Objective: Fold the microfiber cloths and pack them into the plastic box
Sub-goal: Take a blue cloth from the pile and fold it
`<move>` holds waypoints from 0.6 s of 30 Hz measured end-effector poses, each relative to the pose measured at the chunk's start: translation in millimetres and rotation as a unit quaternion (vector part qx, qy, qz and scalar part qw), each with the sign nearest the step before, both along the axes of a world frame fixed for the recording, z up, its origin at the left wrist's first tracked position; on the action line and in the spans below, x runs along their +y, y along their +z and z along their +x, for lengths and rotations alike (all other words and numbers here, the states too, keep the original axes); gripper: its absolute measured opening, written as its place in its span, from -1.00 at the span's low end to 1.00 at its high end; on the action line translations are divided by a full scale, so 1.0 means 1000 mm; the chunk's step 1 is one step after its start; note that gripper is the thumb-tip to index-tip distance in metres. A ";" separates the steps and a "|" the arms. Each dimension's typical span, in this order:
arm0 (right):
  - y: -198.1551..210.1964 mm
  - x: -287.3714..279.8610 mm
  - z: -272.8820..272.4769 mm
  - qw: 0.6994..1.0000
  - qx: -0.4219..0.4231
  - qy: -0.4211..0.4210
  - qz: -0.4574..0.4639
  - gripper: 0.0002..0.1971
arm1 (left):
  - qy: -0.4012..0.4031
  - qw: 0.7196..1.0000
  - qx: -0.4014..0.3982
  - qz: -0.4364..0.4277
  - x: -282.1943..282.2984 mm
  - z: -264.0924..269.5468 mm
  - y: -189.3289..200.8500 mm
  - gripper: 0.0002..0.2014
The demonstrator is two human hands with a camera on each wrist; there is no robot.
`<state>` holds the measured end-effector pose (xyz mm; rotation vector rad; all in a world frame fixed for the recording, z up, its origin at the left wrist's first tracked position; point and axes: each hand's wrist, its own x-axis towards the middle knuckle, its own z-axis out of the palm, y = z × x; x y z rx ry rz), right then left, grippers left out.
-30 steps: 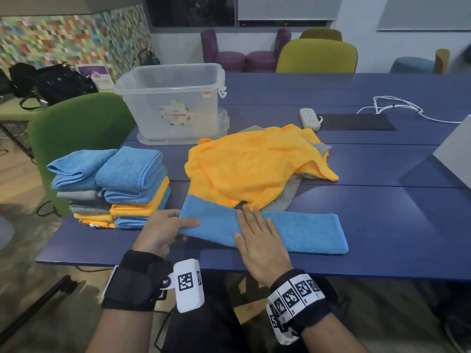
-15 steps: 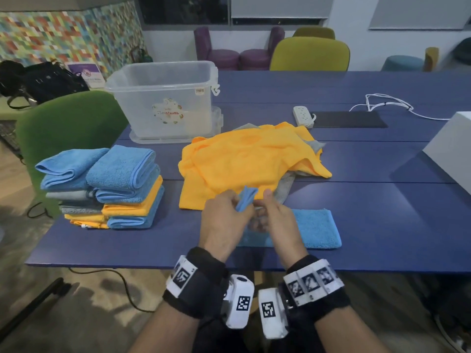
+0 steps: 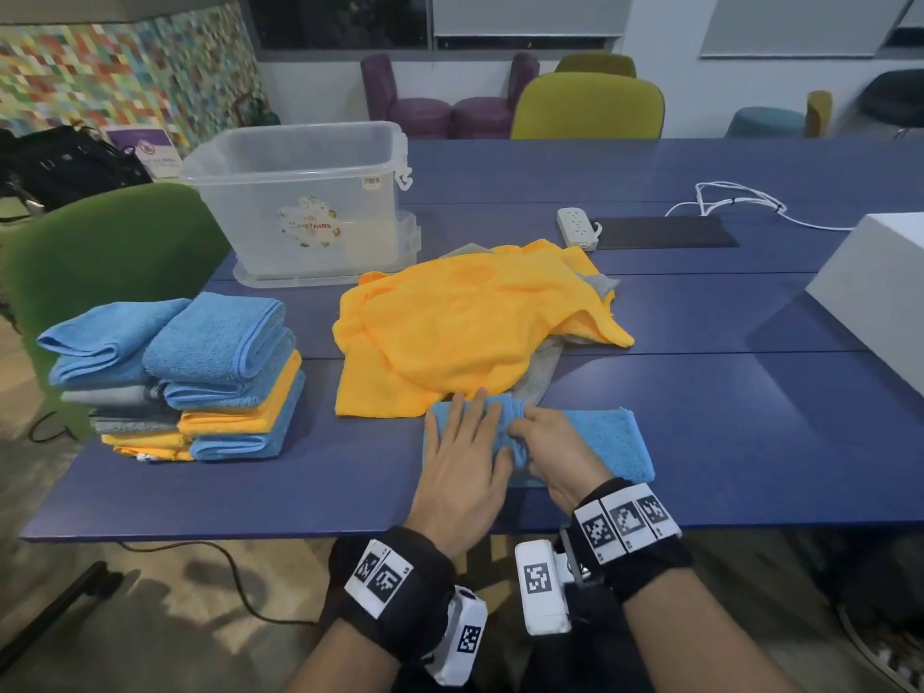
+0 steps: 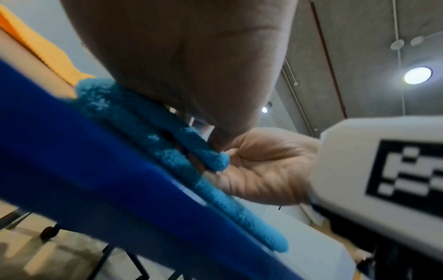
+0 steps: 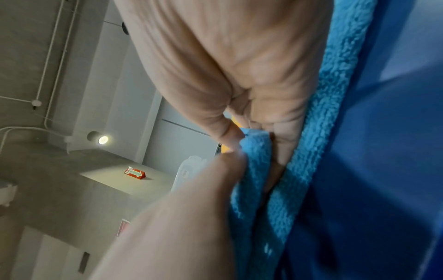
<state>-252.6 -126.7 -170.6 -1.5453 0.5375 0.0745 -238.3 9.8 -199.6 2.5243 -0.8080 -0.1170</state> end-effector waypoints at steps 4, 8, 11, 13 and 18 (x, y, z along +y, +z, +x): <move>0.005 -0.009 -0.007 0.998 0.008 0.017 -0.056 -0.76 | -0.019 0.998 -0.034 0.057 0.000 -0.001 -0.014 -0.33; 0.010 -0.035 -0.030 0.898 0.044 -0.055 -0.435 -0.75 | -0.003 0.994 -0.057 0.094 -0.001 -0.002 -0.020 -0.39; 0.009 -0.049 -0.046 0.814 0.156 -0.095 -0.552 -0.55 | 0.003 0.991 -0.072 0.110 -0.004 -0.003 -0.020 -0.39; 0.008 -0.053 -0.048 0.826 0.211 -0.099 -0.513 -0.41 | 0.005 0.990 -0.080 0.113 -0.005 -0.003 -0.021 -0.40; 0.009 -0.066 -0.047 0.869 0.228 -0.106 -0.427 -0.38 | 0.006 0.989 -0.087 0.119 -0.005 -0.002 -0.022 -0.40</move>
